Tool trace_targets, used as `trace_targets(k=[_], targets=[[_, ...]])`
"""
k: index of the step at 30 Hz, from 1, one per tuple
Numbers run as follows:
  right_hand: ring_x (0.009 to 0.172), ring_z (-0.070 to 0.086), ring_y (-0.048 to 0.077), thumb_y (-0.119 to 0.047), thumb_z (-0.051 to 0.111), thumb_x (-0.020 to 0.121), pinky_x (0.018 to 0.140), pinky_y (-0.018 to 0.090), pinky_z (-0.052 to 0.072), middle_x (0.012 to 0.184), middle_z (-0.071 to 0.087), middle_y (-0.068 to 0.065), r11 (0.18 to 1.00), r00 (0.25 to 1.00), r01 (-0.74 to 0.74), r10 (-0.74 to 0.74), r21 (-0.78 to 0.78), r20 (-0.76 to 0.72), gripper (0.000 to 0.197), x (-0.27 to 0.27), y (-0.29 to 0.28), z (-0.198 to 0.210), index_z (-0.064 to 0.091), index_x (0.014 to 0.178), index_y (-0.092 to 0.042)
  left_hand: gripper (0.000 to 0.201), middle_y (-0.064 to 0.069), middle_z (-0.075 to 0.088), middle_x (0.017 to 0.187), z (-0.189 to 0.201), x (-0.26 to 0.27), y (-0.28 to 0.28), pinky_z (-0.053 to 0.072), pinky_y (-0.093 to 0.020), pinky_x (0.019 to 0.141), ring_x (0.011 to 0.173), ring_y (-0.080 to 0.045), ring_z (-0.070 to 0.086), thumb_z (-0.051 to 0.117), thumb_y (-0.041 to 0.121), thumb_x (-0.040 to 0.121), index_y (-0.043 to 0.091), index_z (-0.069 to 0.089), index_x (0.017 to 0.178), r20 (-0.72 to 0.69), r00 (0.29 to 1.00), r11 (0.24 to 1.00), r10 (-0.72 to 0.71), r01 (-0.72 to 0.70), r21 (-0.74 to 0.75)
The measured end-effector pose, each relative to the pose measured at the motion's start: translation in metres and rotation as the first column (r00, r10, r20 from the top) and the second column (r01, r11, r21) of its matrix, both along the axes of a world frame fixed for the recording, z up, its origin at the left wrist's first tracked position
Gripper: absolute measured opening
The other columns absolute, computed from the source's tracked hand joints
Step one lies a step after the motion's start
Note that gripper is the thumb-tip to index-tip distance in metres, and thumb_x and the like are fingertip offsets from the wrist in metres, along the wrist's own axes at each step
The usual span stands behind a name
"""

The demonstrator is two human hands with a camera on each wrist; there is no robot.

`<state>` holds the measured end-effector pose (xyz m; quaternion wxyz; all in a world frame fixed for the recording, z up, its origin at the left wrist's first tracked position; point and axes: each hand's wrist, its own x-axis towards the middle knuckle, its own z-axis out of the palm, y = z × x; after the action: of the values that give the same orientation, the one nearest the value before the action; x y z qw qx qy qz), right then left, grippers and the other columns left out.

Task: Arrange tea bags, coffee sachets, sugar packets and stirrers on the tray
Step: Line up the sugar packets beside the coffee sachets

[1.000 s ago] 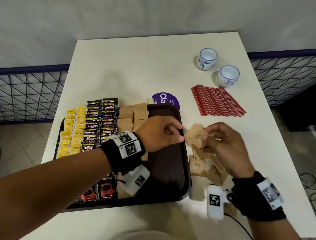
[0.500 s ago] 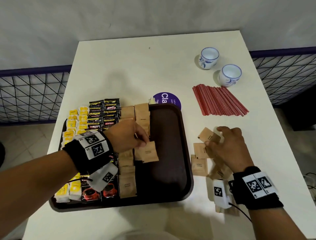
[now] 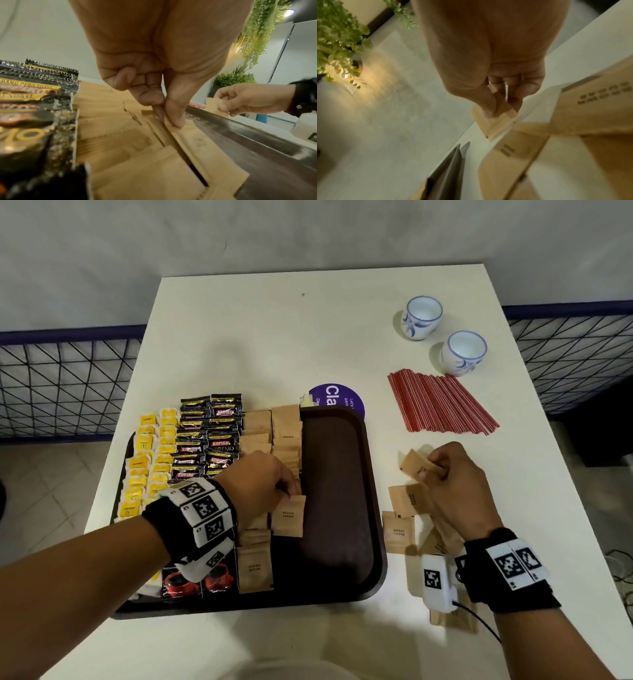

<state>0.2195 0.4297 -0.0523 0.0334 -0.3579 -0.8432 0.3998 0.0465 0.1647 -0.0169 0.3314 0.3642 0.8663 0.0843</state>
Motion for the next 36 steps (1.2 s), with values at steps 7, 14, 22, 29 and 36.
trace_targets(k=[7, 14, 22, 29, 36], targets=[[0.072, 0.072, 0.014, -0.006, 0.060, 0.093, 0.070, 0.041, 0.060, 0.091, 0.070, -0.002, 0.988, 0.984, -0.025, -0.002, -0.153, -0.175, 0.024, 0.002, -0.004, 0.030, 0.058, 0.090, -0.030, 0.017, 0.008, 0.064, 0.103, -0.001, 0.002, -0.002, 0.054, -0.032, 0.083, 0.093, -0.012, 0.060, 0.060, 0.019, 0.090, 0.025, 0.071, 0.101, -0.118, 0.992, 0.999, -0.033, 0.036, 0.027], [0.073, 0.066, 0.004, -0.003, 0.071, 0.083, 0.065, 0.022, 0.053, 0.082, 0.068, -0.013, 0.944, 0.954, -0.260, 0.218, -0.204, -0.206, 0.036, -0.003, -0.042, 0.052, 0.056, 0.103, -0.028, 0.016, 0.014, 0.067, 0.089, 0.011, 0.018, 0.011, 0.050, -0.022, 0.073, 0.078, -0.003, 0.061, 0.073, 0.031, 0.084, 0.026, 0.071, 0.099, -0.063, 0.998, 0.929, 0.017, 0.007, 0.369], [0.072, 0.064, 0.007, -0.020, 0.077, 0.082, 0.069, 0.021, 0.052, 0.080, 0.068, -0.007, 0.894, 0.906, -0.410, 0.378, -0.180, -0.188, 0.031, -0.005, -0.081, 0.044, 0.054, 0.100, -0.031, 0.011, 0.010, 0.072, 0.079, 0.017, 0.045, 0.031, 0.050, -0.019, 0.066, 0.072, -0.004, 0.065, 0.079, 0.022, 0.079, 0.025, 0.075, 0.089, 0.136, 0.991, 0.869, -0.001, -0.066, 0.490], [0.088, 0.059, 0.014, -0.032, 0.075, 0.083, 0.074, 0.028, 0.044, 0.105, 0.059, 0.001, 0.994, 0.992, -0.094, 0.089, 0.049, 0.088, 0.033, 0.024, -0.018, 0.026, 0.061, 0.110, -0.019, 0.014, 0.019, 0.068, 0.085, 0.025, 0.013, -0.004, 0.050, -0.017, 0.072, 0.075, 0.005, 0.063, 0.075, 0.022, 0.083, 0.036, 0.075, 0.085, 0.159, 0.984, 0.964, 0.087, -0.123, 0.237], [0.103, 0.053, 0.030, -0.042, 0.083, 0.071, 0.083, 0.040, 0.045, 0.116, 0.044, 0.008, 0.993, 0.917, 0.095, -0.112, 0.063, 0.383, 0.067, 0.064, 0.012, 0.014, 0.050, 0.122, -0.014, 0.015, 0.020, 0.067, 0.089, 0.014, 0.016, -0.016, 0.043, -0.003, 0.068, 0.082, 0.005, 0.062, 0.071, 0.016, 0.087, 0.029, 0.076, 0.094, 0.136, 0.989, 0.991, 0.053, -0.069, 0.114]])
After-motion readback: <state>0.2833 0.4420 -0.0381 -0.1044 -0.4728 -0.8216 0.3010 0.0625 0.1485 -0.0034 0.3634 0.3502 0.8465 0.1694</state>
